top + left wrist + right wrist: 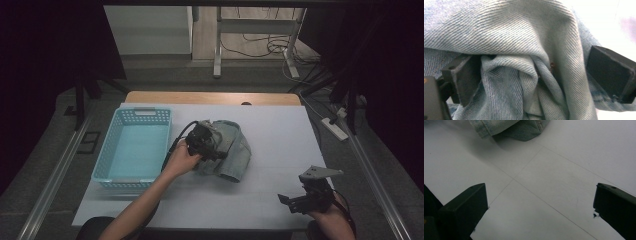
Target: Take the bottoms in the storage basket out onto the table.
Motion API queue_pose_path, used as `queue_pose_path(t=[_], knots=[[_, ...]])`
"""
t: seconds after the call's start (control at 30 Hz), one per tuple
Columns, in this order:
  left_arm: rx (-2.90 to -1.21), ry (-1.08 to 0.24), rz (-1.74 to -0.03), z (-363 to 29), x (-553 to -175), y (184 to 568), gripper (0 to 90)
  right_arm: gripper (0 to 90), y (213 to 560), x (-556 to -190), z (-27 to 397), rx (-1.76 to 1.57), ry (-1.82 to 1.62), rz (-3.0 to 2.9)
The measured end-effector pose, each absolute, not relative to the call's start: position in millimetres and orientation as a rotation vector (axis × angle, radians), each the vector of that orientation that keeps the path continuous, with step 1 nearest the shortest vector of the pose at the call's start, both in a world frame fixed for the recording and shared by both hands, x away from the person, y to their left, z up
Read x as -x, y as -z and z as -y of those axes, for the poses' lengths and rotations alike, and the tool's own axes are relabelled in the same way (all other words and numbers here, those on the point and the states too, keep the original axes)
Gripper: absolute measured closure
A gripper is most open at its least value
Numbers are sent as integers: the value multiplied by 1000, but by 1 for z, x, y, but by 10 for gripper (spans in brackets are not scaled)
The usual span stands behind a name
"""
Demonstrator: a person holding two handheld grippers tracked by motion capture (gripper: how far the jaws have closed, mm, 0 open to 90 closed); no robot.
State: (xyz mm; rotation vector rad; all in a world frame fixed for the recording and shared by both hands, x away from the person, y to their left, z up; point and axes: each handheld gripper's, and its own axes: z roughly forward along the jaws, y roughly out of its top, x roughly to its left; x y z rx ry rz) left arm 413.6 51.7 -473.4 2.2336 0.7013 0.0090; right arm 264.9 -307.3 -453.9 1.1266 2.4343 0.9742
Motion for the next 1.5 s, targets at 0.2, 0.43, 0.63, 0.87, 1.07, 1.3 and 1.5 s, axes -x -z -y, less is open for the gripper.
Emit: queue_pose_path(t=[0.2, 0.43, 0.63, 0.87, 1.07, 1.3, 1.5], knots=[[-2217, 18, -681, -56, -414, 472, 48, 0, 454, -265, 307, -1125, -975, -2434], [-2221, 11, -659, -57, -411, 469, 45, 0, 454, -265, 307, -1124, -976, -2434], [-2203, 22, -666, -59, -409, 469, 30, 0, 454, -265, 307, -1124, -982, -2429], [-2182, 32, -670, -62, -407, 468, 24, 0, 454, -265, 307, -1123, -978, -2432], [-2178, 31, -668, -64, -405, 467, 16, 0, 454, -265, 307, -1121, -982, -2430], [-2170, 12, -672, -68, -402, 462, 0, 0, 454, -265, 307, -1121, -982, -2430], [-2158, 15, -681, -70, -400, 460, 0, 0, 454, -265, 307, -1121, -982, -2430]])
